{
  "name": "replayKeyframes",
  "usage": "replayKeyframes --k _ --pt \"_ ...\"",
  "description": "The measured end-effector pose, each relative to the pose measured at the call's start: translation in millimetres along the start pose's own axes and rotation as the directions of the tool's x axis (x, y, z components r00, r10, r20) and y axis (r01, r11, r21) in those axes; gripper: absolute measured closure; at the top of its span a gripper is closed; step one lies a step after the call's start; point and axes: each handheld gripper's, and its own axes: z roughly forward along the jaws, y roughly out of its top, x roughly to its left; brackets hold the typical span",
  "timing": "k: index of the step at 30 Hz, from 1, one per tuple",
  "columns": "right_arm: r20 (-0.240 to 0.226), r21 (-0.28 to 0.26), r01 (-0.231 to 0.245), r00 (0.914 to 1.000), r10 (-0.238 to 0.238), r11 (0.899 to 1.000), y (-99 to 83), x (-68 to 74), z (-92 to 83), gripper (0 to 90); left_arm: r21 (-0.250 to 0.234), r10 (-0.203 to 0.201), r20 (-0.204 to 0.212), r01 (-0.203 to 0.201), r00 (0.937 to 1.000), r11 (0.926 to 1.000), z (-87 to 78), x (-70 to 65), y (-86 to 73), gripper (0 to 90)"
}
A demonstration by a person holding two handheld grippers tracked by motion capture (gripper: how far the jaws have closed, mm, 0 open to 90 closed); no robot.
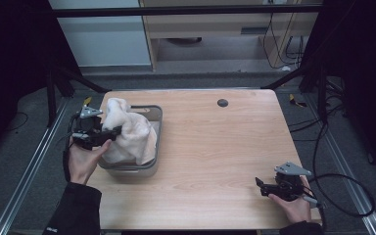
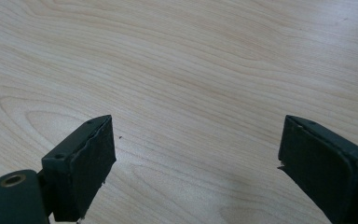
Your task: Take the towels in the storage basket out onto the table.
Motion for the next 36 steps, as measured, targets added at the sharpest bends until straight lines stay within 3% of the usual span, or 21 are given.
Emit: replayKeyframes --k 24,30,36 --pt "0.001 -0.003 0.001 1.0 -0.001 1.0 0.0 -0.3 -0.5 10.7 -0.096 0.004 0.014 -0.003 0.9999 0.9954 -38.2 1.1 25.6 53.0" --pt "0.002 -0.003 0.0 1.0 0.0 1.0 0.1 -0.2 -0.6 10.7 -0.116 0.003 0.052 0.004 0.9987 0.9932 -48.6 -1.2 28.0 53.0" --pt "0.002 -0.005 0.0 1.0 0.0 1.0 0.2 -0.4 -0.6 10.7 -0.12 0.028 0.065 -0.02 0.9975 0.9926 -51.4 -11.5 31.8 53.0"
